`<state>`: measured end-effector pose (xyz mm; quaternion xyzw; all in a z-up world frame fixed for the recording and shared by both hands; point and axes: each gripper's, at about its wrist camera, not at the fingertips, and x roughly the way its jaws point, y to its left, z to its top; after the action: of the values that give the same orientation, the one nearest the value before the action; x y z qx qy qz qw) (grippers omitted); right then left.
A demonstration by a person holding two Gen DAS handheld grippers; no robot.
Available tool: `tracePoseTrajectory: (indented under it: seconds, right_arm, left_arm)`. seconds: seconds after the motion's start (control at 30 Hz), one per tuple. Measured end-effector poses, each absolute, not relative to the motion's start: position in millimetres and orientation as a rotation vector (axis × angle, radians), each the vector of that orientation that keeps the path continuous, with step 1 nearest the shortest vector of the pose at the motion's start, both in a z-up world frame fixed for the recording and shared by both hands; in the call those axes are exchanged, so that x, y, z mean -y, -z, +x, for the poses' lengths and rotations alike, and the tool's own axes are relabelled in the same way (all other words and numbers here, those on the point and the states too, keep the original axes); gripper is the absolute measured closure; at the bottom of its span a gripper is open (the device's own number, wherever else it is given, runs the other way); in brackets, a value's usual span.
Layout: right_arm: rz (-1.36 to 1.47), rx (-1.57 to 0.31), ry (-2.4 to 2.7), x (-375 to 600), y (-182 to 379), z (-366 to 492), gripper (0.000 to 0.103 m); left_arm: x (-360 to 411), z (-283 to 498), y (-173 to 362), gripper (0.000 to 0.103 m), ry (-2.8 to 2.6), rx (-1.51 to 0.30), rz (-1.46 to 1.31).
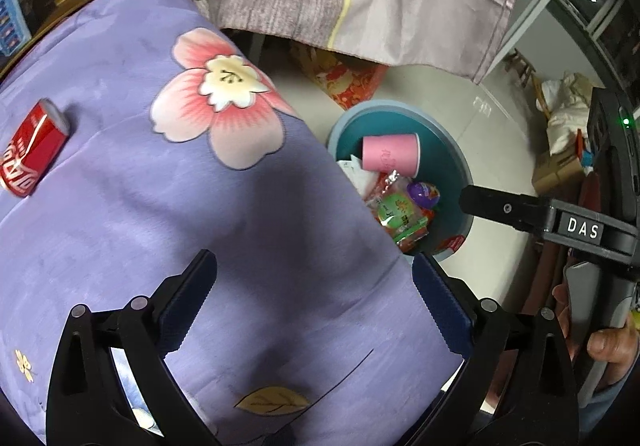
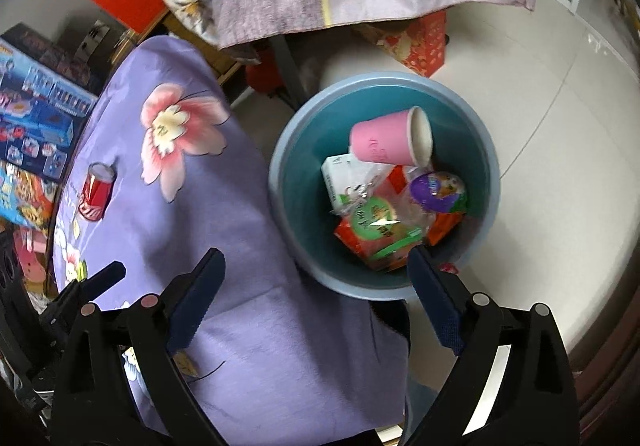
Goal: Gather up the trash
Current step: 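Move both tools back over the table toward the lid and red can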
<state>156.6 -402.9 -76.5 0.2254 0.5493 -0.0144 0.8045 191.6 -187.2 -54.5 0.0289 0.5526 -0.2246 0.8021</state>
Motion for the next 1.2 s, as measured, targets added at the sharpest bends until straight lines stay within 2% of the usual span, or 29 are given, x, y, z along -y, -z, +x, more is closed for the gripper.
tracePoseTrajectory:
  seconds: [0.1,0.17,0.23,0.53,1.2]
  right_arm:
    - [0.448,-1.168,0.014,388,70,157,0.014]
    - [0.426,-1.168,0.002,379,67,158,0.008]
    - [0.398,-1.173,-0.015,367,63,160,0.007]
    - [0.32,-1.226,-0.065,307,61,173,0.007]
    - [-0.038,-1.314,-0.196,122,70,212,0.007]
  left_arm:
    - [173,187,51,0.004,0.469,-1.176,0.042]
    - [164,186,51,0.004,0.463,-1.176,0.025]
    - [153,185,50,0.004,0.449,-1.175,0.01]
    - [92,178,50,0.004,0.378,-1.155,-0.064]
    - [-134,174,72,0.004,0.083,-1.107,-0.242]
